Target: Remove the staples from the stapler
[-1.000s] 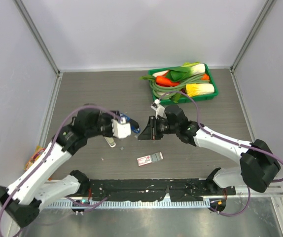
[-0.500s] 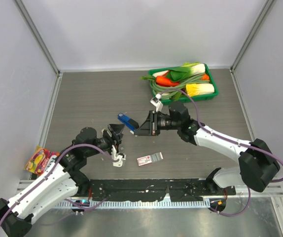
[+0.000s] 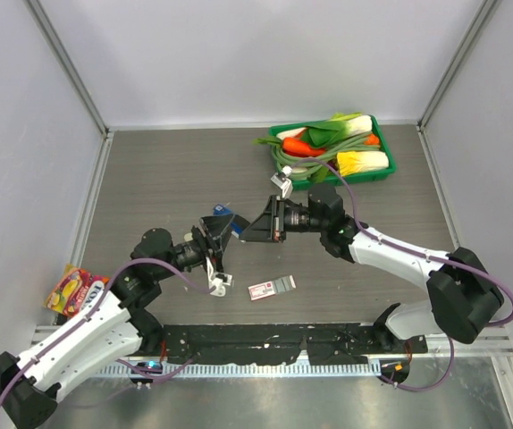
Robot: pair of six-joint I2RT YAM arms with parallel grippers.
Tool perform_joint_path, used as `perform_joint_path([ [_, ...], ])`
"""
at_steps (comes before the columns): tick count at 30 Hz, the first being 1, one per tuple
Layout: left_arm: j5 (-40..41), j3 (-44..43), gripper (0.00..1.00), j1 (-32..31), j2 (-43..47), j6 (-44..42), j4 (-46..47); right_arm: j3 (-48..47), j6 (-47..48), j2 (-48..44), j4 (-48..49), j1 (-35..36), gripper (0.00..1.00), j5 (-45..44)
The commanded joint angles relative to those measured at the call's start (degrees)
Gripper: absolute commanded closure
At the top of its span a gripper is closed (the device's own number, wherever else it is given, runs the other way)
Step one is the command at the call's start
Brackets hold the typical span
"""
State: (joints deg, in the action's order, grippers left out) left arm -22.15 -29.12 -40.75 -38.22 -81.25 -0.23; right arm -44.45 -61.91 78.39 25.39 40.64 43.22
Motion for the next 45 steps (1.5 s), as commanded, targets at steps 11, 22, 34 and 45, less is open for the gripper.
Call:
perform_joint_path([
  [11,-3.7,1.4,0.53,-0.9,0.3,-2.0,6.9,1.2,-2.8,-1.1,7.2,-0.1,0.99,1.8],
  [22,-3.2,2.5,0.67,-2.9,1.2,-2.0,8.8,3.5,-5.1,-0.9,11.9,-0.4,0.99,0.6],
  [34,-1.5,3.3,0.69,-3.4,2.7,-2.2,8.8,6.6,-13.8,3.8,22.6,-0.6,0.99,0.0],
  [45,-0.3,4.2,0.71,-3.5,3.8,-2.2,9.1,8.8,-21.4,7.7,32.0,-0.7,0.99,-0.3],
])
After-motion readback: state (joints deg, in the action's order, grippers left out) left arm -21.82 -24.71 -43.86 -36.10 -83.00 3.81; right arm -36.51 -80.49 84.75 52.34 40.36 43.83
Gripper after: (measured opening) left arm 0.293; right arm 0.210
